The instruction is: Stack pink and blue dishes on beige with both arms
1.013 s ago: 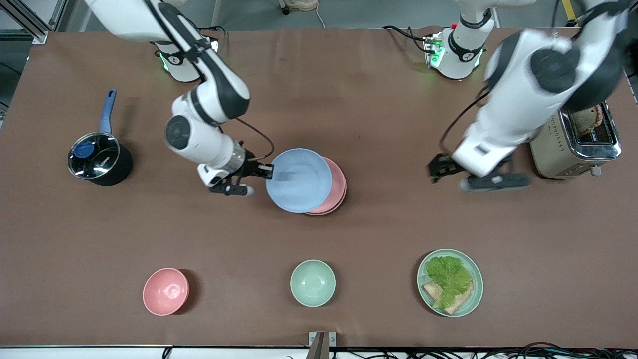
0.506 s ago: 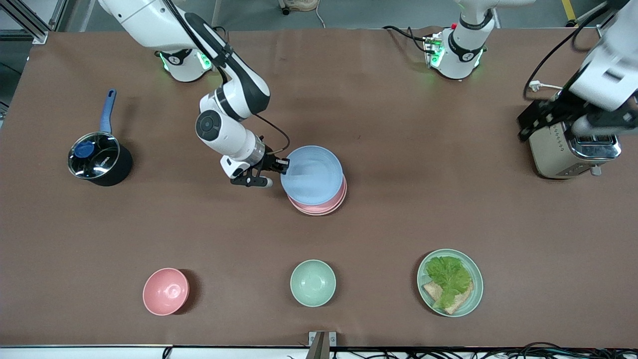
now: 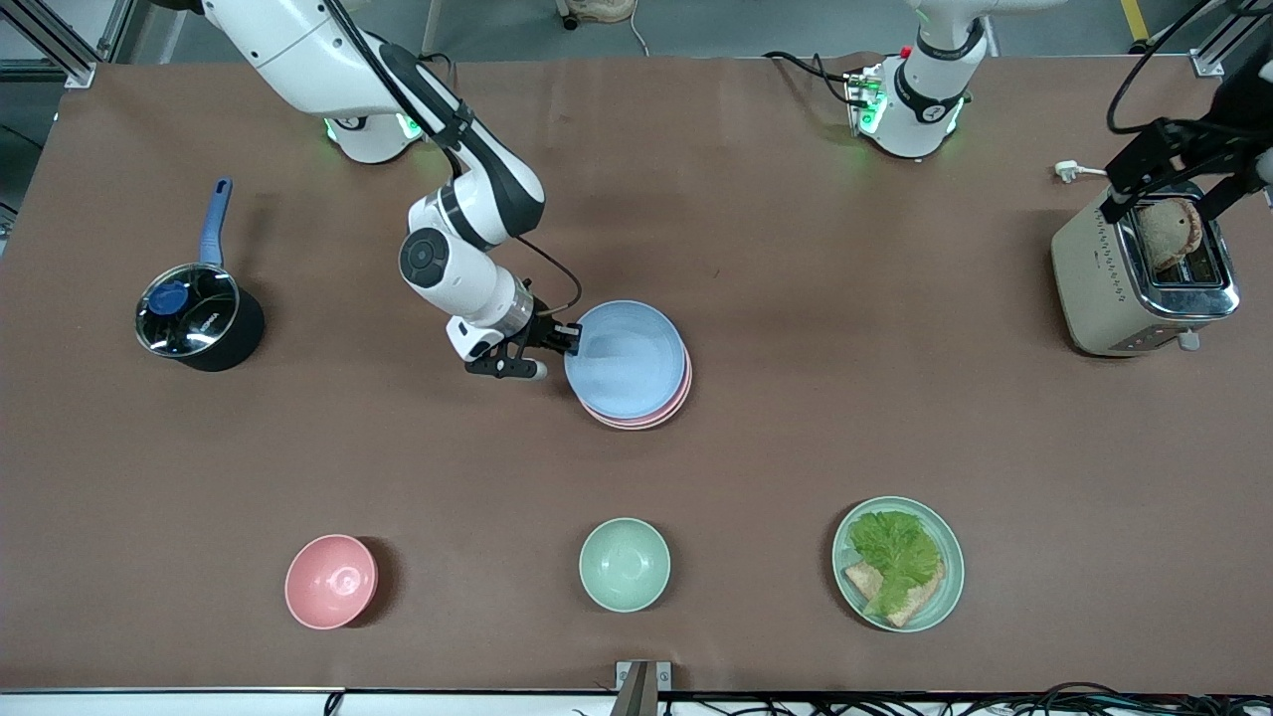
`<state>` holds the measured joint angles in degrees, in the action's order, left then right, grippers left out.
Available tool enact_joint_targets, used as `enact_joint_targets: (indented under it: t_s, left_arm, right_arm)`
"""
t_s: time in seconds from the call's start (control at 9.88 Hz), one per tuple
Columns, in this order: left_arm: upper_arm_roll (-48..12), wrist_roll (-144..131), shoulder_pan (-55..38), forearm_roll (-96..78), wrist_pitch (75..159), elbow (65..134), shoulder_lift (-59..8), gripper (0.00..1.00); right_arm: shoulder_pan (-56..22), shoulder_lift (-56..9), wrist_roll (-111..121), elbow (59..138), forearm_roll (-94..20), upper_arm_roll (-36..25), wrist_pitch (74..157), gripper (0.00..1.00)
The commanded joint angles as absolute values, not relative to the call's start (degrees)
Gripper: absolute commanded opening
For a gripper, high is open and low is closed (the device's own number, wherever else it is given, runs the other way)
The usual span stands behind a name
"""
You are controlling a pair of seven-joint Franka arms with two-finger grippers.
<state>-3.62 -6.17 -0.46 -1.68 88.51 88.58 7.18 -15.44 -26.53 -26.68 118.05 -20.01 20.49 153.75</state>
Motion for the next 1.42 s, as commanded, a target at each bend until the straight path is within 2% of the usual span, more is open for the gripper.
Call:
enact_joint_targets:
  t_s: [0.0,0.2,0.41,0.71,0.91,1.01,1.32]
  left_arm:
    - [-3.4,-5.5,-0.9,-2.0,82.5,80.7,0.1,1.0]
    - [-3.4,-5.6,-1.0,-1.7,83.2,81.1,0.0,1.0]
    - [-3.6,-6.8,-1.1,-1.7,84.7,83.0,0.8,1.0]
    - [-4.0,-7.9,-1.0,-1.6,84.8,85.0,1.9,1.0]
    - [-5.0,-5.6,-1.0,0.8,84.7,85.0,1.9,1.0]
    - [-5.0,-5.0,-0.8,0.4,84.5,84.8,1.9,1.0]
    - [-4.5,-2.9,-0.4,-1.4,84.2,84.9,1.9,1.0]
  right_arm:
    - [-12.0,-17.6,-27.9,118.9,-17.3,20.0,146.3,1.0]
    - [-5.0,-6.6,-27.9,117.1,-2.5,17.2,131.5,1.0]
    - [-2.0,-1.2,-27.9,108.1,3.8,10.9,117.0,1.0]
    - [-0.4,-1.0,-26.0,92.8,3.9,1.7,101.3,1.0]
    - [3.9,-0.9,-15.8,85.8,3.3,1.7,90.9,1.0]
    - [4.9,-0.9,-14.0,83.3,1.5,1.3,88.3,1.0]
    - [5.1,-1.0,-5.6,82.7,0.3,-1.5,86.0,1.0]
